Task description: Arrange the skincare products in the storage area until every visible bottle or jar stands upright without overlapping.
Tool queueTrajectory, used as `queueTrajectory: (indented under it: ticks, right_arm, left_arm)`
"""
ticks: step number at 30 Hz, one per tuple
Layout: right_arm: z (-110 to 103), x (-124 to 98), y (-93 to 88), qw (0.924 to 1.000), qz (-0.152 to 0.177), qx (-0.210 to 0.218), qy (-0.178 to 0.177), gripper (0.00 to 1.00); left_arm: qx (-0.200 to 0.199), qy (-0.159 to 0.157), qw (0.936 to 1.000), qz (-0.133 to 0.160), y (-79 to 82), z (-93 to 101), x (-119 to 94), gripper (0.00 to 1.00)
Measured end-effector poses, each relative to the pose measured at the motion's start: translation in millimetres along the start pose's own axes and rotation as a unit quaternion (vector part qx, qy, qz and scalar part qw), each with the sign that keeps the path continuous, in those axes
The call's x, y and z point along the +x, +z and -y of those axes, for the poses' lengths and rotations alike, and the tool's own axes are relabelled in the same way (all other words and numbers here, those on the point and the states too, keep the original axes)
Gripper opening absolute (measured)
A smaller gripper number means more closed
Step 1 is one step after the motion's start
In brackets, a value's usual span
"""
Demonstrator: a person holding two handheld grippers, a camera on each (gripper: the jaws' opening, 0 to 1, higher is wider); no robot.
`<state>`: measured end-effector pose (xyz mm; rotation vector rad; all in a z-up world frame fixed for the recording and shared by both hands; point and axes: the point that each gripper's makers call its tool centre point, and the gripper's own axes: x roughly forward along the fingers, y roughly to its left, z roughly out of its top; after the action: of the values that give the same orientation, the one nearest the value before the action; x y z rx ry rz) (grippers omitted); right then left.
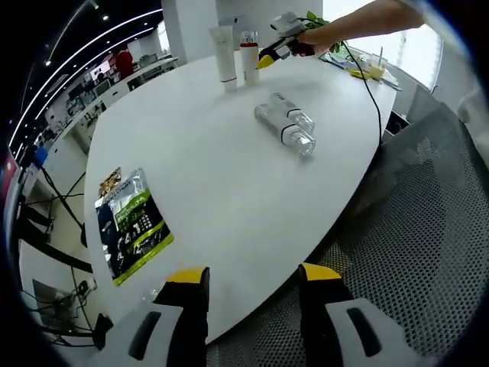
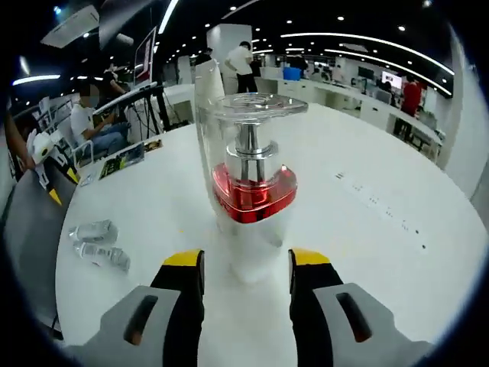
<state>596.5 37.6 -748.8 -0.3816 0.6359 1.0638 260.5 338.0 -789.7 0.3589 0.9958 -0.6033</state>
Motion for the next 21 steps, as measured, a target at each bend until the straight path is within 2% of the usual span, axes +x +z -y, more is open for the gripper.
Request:
queueTrajectory:
  ticks: [1,4,7,9,14,21]
  right_arm:
    - [-0.4,-0.1,3.7,1.0000,0.004,-0.004,0.003,0.42]
    - [1.9,0.6,4.8,0.9990,-0.016,-0.038,0.018,0.40]
    - [3.0,1.9,8.3,0.9976,-0.021,-0.054,0.037,0.34]
    - [6.8,2.4,7.3,0.9956,-0.030,-0.080,0.038,0.28]
    - [5.2,3.9,8.8,0.9968,-0.019,-0.059,0.050,0.25]
    - [2.2,4.9,9.8,0.9970,-0.013,-0.048,0.059,0.24]
  left_arm:
    - [0.000,0.001,1.0000,0.000,-0.1,-0.4,0.0,0.48]
    - [-0.003,-0.001,1.0000,-0.003,-1.2,-0.6,0.2,0.47]
    - [0.001,0.000,1.0000,-0.002,-0.9,-0.6,-0.2,0.46]
    - [0.009,0.004,0.9999,0.007,2.3,-1.6,-2.5,0.43]
    - [0.033,0.006,0.9994,0.014,5.2,-1.7,-4.6,0.31]
    - [0.030,0.008,0.9993,0.021,7.2,-2.4,-4.6,0.33]
